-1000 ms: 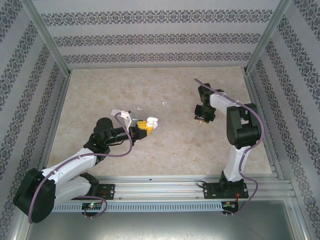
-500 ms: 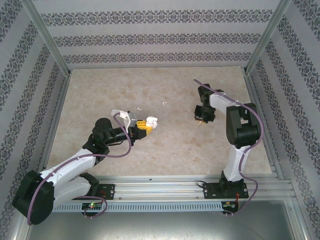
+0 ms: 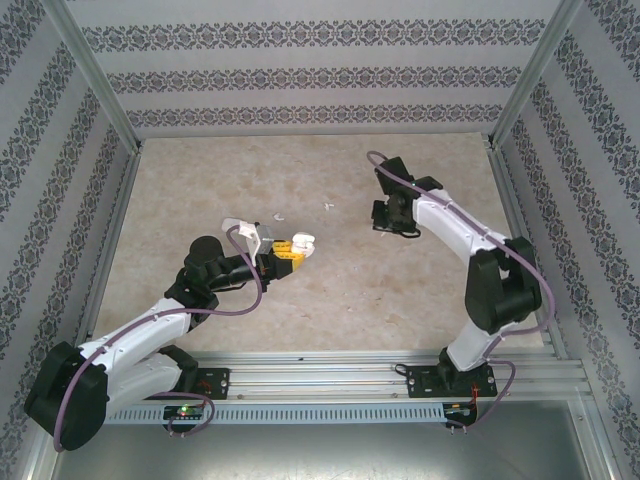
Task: Insert the wireless bluetooth earbuds into the charging case
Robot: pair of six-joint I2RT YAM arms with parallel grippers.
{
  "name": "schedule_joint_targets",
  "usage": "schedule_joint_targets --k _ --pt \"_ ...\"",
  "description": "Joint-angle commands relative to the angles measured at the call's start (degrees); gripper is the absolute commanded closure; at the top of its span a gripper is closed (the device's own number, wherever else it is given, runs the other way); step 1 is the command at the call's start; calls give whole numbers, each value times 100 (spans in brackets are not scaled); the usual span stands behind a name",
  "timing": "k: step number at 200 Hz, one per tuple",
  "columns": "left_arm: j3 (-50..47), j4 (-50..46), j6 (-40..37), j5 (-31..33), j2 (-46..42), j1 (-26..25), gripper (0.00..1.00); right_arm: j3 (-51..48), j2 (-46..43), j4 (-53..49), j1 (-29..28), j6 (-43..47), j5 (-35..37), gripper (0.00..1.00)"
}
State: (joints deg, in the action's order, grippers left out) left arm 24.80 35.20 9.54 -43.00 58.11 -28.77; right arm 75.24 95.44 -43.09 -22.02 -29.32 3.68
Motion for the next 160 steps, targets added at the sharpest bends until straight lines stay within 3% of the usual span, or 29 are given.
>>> schedule_joint_targets --k 1,74,126,160 --pt "20 207 130 -23 -135 21 100 90 -663 -66 -513 189 754 85" --pt "269 261 305 -55 -74 20 100 541 -1851 202 -2179 483 1855 85" --pt "342 423 591 -67 -45 22 100 813 -2094 798 -3291 1105 2138 86" --pt "329 497 744 -24 -80 20 100 1027 -2012 937 -3679 1291 2034 86"
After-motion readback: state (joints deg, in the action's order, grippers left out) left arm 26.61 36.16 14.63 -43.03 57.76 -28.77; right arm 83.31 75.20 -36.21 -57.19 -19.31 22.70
